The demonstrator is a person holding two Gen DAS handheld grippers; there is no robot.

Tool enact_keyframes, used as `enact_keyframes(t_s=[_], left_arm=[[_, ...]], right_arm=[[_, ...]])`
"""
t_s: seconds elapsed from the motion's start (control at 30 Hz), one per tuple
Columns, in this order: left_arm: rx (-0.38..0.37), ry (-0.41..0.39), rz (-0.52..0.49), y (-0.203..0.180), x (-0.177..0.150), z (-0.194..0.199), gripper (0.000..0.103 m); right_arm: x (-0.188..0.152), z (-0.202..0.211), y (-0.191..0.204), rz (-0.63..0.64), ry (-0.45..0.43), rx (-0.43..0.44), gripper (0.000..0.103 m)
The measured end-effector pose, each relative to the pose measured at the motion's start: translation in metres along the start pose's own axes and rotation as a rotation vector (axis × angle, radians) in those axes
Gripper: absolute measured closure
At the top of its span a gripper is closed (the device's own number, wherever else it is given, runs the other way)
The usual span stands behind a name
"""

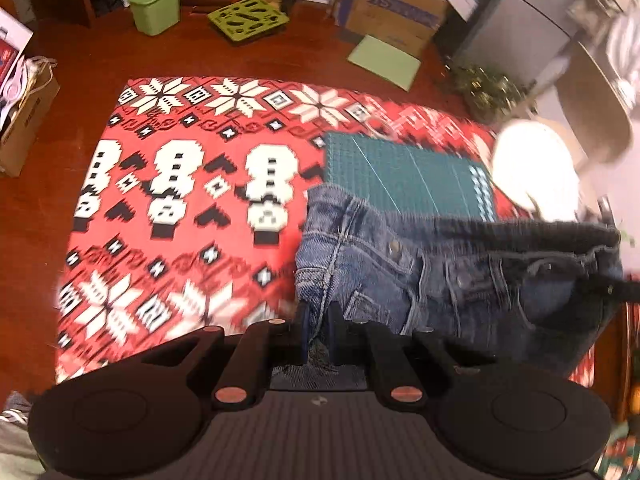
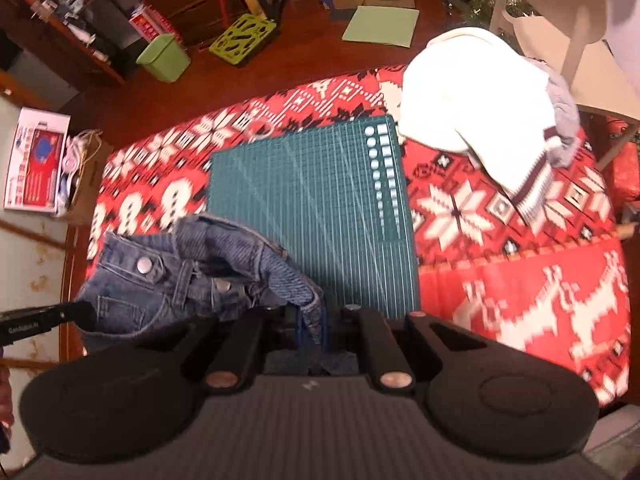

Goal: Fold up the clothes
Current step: 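Lay the shorts flat on the mat and open both grippers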

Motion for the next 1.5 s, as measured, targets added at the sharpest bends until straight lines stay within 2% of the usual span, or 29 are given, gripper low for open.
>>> enact_keyframes(t_s=[0.17, 0.33, 0.5, 0.57, 0.6, 0.63, 0.67, 0.73, 0.87, 0.93, 1.03, 1.27, 1.4, 1.5], left_arm=[[0.024, -0.016, 0.026, 0.01, 0.037, -0.046, 0.094], [0.047, -0.032, 0.049, 0.023, 0.068, -0.084, 0.094], [0.083, -0.02, 0.064, 0.032, 0.081, -0.119, 0.093], [0.111, -0.016, 0.063, 0.034, 0.081, -0.13, 0.089], [0.118, -0.015, 0.065, 0.036, 0.081, -0.134, 0.086], [0.111, -0.014, 0.075, 0.038, 0.081, -0.136, 0.078], [0.104, -0.014, 0.085, 0.039, 0.079, -0.138, 0.07], [0.102, -0.015, 0.097, 0.041, 0.076, -0.139, 0.061], [0.075, -0.017, 0.112, 0.04, 0.069, -0.132, 0.055], [0.054, -0.018, 0.115, 0.037, 0.064, -0.126, 0.053], [0.029, -0.017, 0.093, 0.028, 0.056, -0.116, 0.052], [-0.031, -0.014, 0.07, 0.001, 0.028, -0.093, 0.044], [-0.053, -0.004, 0.053, -0.017, 0.008, -0.093, 0.044], [-0.117, -0.01, 0.026, -0.03, -0.004, -0.095, 0.044]], right_arm=[[0.039, -0.048, -0.009, 0.022, -0.036, -0.021, 0.094], [0.073, -0.087, -0.027, -0.017, -0.068, -0.046, 0.094], [0.085, -0.131, -0.044, -0.06, -0.064, -0.09, 0.09], [0.085, -0.143, -0.048, -0.06, -0.069, -0.12, 0.082], [0.085, -0.147, -0.05, -0.057, -0.078, -0.136, 0.071], [0.085, -0.148, -0.052, -0.054, -0.086, -0.143, 0.06], [0.085, -0.149, -0.054, -0.051, -0.094, -0.148, 0.055], [0.084, -0.149, -0.059, -0.047, -0.108, -0.159, 0.042], [0.08, -0.139, -0.065, -0.029, -0.12, -0.191, 0.031], [0.073, -0.129, -0.065, -0.008, -0.128, -0.2, 0.021], [0.061, -0.112, -0.063, 0.034, -0.148, -0.206, 0.014], [0.02, -0.082, -0.061, 0.066, -0.14, -0.219, 0.013], [0.001, -0.079, -0.059, 0.087, -0.121, -0.2, 0.019], [-0.008, -0.079, -0.055, 0.126, -0.133, -0.191, 0.021]])
Point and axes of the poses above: each gripper's, at about its wrist camera, not at the fingertips, and z roughly against the way its jaws point, y to its left, x to its top, the point moved 3 cm from there along -z, roughly the way its jaws point, and after that the axes turned 1 degree about -x, right-handed, at the moved point
